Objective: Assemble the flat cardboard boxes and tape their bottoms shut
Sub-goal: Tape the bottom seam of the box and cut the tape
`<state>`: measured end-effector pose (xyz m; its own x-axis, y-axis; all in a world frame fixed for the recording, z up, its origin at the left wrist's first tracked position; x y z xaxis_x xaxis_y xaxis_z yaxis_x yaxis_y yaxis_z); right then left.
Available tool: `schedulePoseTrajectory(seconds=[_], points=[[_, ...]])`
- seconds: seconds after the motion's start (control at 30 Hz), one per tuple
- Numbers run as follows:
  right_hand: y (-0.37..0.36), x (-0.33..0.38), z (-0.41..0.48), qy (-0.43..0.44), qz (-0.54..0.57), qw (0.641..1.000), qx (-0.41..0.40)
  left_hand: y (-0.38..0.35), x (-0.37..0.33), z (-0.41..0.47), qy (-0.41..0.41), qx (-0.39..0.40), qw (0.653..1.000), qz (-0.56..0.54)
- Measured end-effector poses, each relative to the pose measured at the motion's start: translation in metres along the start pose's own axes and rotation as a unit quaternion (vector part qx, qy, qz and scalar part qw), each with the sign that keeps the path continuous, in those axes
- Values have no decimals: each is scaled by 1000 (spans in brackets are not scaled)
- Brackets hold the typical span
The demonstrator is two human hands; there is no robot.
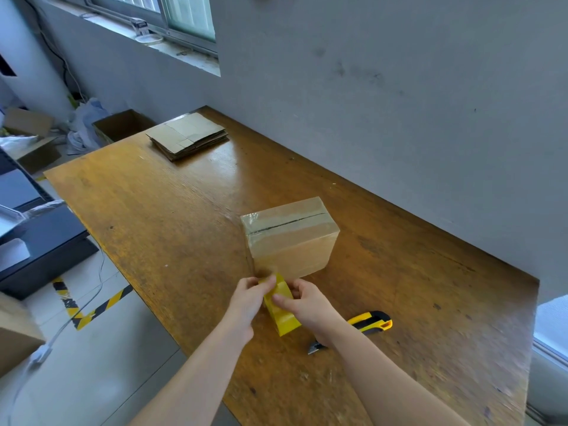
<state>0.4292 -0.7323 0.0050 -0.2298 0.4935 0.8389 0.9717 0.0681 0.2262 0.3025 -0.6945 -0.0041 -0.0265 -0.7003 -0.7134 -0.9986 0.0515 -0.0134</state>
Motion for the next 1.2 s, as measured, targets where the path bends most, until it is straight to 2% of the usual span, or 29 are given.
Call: schedulePoseTrajectory(seconds=[0.1,0.17,0.2,0.23,0.3,0.33,0.4,0.5,0.53,0.6,0.67,0.7,0.77,0.87,1.0,1.2], points=[[8,-2,0,21,-57,998,-7,-5,-1,-1,7,19,999,-50],[24,-10,1,27,-115,991,-59,-5,-3,0,-13,8,999,-49],[35,-16,1,18,-189,978,-88,-5,-3,1,-20,1,999,-47],[44,-23,-1,0,-294,950,-101,-5,-4,1,-24,-5,999,-47],[58,-44,-4,-51,-479,873,-76,-4,-4,2,-25,-14,998,-48],[61,-54,-6,-63,-525,847,-50,-3,-5,2,-25,-15,998,-48],[61,-72,-8,-53,-571,819,-20,-3,-5,2,-26,-13,999,-44],[60,-81,-8,-9,-603,797,-40,-3,-5,4,-29,-17,999,-42],[60,-81,-9,2,-592,804,-46,-2,-5,5,-31,-17,999,-41],[58,-74,-12,39,-529,844,-74,-1,-6,7,-33,-16,999,-40],[57,-58,-18,106,-441,877,-156,0,-6,8,-35,-13,998,-43],[56,-48,-19,152,-406,878,-205,1,-6,8,-35,-12,998,-46],[51,-26,-18,257,-378,850,-262,1,-5,8,-35,-8,998,-55],[39,8,-12,349,-420,800,-247,1,-5,8,-39,-10,997,-59],[29,35,-5,344,-512,750,-237,2,-7,8,-38,-9,998,-49],[28,57,0,329,-582,716,-203,6,-9,10,-39,1,999,-33]])
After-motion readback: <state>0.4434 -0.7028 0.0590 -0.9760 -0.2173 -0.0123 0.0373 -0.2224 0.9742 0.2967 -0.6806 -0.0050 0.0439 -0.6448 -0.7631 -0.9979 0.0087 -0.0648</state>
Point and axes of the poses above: each hand's wrist, its own z-axis towards the middle knuckle, its own y-axis out of the back of the hand, x = y × z, the point moved 3 cm from there along z, towards the middle knuckle, and after that the axes turned 1 degree about -z, right-handed, at the moved point
